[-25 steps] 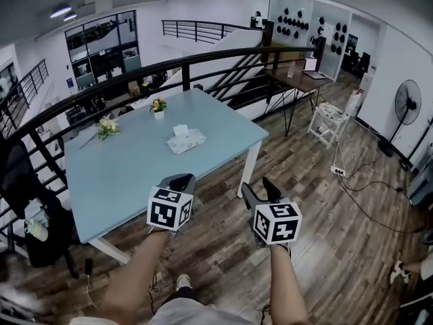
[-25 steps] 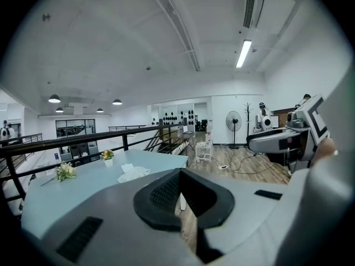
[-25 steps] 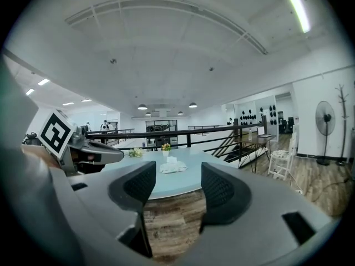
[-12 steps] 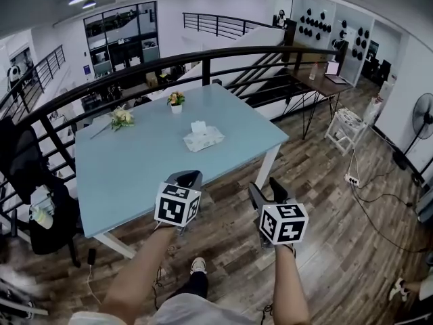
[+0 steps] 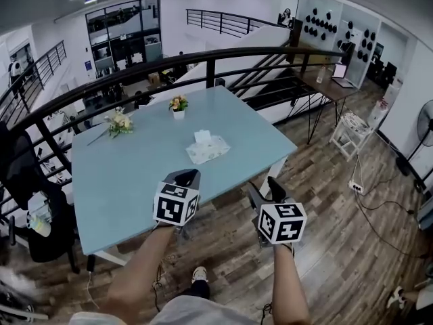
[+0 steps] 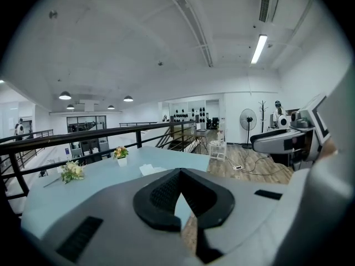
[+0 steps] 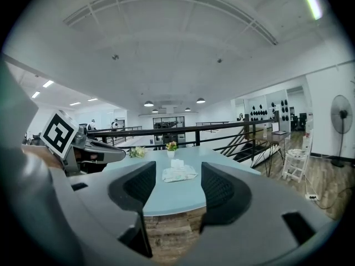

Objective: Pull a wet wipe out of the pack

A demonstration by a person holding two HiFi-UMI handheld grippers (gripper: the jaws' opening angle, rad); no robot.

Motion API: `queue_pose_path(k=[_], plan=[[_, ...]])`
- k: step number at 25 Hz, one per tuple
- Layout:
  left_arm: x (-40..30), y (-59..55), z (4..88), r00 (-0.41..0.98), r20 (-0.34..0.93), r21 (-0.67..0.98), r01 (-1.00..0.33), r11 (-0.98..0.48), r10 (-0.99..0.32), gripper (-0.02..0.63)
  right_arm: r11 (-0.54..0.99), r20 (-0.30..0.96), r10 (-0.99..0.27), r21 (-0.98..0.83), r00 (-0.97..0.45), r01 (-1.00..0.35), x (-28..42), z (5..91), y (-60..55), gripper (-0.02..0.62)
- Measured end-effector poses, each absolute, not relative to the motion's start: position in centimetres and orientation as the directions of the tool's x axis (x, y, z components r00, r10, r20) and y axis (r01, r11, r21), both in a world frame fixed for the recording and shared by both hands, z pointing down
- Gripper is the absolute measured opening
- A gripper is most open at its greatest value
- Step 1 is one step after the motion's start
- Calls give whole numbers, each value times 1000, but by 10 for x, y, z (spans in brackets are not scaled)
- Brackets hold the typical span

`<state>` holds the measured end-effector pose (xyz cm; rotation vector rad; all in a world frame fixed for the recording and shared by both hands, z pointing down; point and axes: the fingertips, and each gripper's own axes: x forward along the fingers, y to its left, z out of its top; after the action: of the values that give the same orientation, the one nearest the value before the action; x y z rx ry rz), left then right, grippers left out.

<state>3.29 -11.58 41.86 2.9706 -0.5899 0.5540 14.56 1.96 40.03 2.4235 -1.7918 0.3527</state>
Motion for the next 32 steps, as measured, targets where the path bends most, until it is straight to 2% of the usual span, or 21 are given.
queue_pose_path(k=[16,32], plan=[[87,-237,419,869,356,9,-371,-929,-344,-8,-313,258,-921,-47,291,-949,198,397,-100,239],[115,-300,431,875,369,20,-346,-938,-315,-8,-347,279,-905,-49,321,-937,222,406,-159,239]])
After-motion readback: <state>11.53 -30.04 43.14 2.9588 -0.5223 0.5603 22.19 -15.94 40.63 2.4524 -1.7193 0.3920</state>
